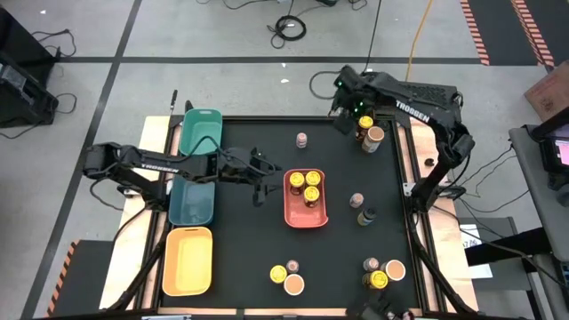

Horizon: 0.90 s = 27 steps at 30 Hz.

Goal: Sort spices by type
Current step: Put the yellow seasoning can in the orange bin

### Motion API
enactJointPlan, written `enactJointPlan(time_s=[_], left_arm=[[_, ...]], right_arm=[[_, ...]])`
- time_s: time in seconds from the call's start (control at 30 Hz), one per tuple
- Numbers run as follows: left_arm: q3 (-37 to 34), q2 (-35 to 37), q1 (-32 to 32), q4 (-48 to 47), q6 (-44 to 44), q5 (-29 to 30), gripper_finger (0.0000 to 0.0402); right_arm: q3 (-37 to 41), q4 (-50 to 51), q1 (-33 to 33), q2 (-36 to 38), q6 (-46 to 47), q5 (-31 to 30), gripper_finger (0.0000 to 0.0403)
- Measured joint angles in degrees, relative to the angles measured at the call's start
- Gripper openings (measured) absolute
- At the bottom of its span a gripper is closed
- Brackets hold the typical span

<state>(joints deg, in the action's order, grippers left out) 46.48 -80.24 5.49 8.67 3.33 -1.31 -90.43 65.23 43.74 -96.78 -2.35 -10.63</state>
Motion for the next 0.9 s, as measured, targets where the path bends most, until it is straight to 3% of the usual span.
enactJointPlan(time_s=[0.13, 0.23, 0.6, 0.9], left_arm=[[0.00, -0.05, 0.00, -0.04, 0.03, -0.01, 0.0286], [0.00, -0.05, -0.02, -0.09, 0.04, -0.01, 0.0286], [0.00, -0.05, 0.00, -0.16, 0.26, -0.05, 0.0286], [0.00, -0.05, 0.00, -0.16, 0.46, -0.05, 0.0286]], right_arm=[[-0.01, -0.31, 3.89, -0.32, 12.30, -0.07, 0.0302], [-0.02, -0.31, 6.21, -0.93, 16.48, -0.11, 0.0302], [-0.02, 4.05, 8.55, -7.35, 12.23, -1.38, 0.0302], [-0.02, 6.56, 8.89, -8.23, 11.93, -1.46, 0.0302]])
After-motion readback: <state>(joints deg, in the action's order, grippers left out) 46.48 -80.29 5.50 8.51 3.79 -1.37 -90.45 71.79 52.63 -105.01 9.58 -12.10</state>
